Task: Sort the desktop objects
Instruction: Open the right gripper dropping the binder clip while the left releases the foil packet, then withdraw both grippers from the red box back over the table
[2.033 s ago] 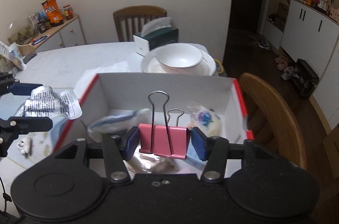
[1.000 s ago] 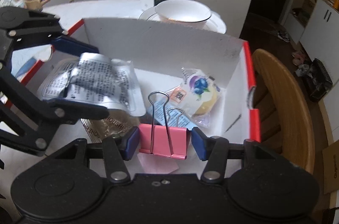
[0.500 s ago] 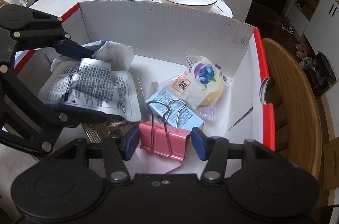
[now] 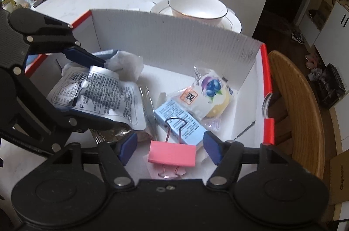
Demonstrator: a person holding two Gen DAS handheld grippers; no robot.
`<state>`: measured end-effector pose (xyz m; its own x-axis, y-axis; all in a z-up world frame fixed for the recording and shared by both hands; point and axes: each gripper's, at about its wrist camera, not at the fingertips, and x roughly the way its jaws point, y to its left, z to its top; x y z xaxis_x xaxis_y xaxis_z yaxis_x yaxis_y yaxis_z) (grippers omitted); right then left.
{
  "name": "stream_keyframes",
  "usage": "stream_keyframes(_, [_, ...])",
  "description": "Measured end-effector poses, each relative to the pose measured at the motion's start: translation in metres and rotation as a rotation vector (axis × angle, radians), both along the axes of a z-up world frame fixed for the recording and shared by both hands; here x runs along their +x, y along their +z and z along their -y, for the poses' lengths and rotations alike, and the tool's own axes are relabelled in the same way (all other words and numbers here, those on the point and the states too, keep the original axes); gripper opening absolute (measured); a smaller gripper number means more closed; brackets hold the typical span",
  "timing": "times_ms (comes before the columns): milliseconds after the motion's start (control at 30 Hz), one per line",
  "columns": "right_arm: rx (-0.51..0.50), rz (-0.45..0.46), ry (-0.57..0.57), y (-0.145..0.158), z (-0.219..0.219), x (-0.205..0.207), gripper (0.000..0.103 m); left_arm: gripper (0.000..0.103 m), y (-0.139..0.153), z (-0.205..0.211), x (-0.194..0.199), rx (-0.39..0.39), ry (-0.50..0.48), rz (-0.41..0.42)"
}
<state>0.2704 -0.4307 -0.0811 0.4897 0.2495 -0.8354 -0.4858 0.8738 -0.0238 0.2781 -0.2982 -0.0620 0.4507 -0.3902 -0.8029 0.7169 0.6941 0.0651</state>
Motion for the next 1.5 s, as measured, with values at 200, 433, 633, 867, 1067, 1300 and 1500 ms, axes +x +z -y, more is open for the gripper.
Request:
stream_keyframes(200, [0.018,0.026,-0.018,0.011,0.006,-0.002,0.072,0.08,0.006,-0.002,-0.008,-0.017,-0.01,0.021])
stream_keyframes(433, [0.057,0.058,-0.018,0.028,0.011,-0.011,0.077,0.08,0.02,-0.014,-0.022,-0.058,-0.001,0.038])
stream_keyframes(633, [0.087,0.082,-0.013,0.042,0.009,-0.023,0.078,0.08,0.038,-0.03,-0.038,-0.12,0.021,0.067])
stream_keyframes(867, [0.142,0.11,-0.002,0.06,-0.004,-0.043,0.078,0.08,0.06,-0.05,-0.066,-0.193,0.098,0.113])
stream_keyframes(1067, [0.18,0.122,0.019,0.072,-0.024,-0.059,0.079,0.08,0.07,-0.075,-0.092,-0.228,0.144,0.137])
stream_keyframes(1300, [0.203,0.132,0.054,0.081,-0.059,-0.076,0.081,0.08,0.077,-0.116,-0.114,-0.235,0.203,0.158])
stream_keyframes(1500, [0.219,0.125,0.071,0.08,-0.098,-0.088,0.082,0.08,0.079,-0.154,-0.132,-0.232,0.219,0.17])
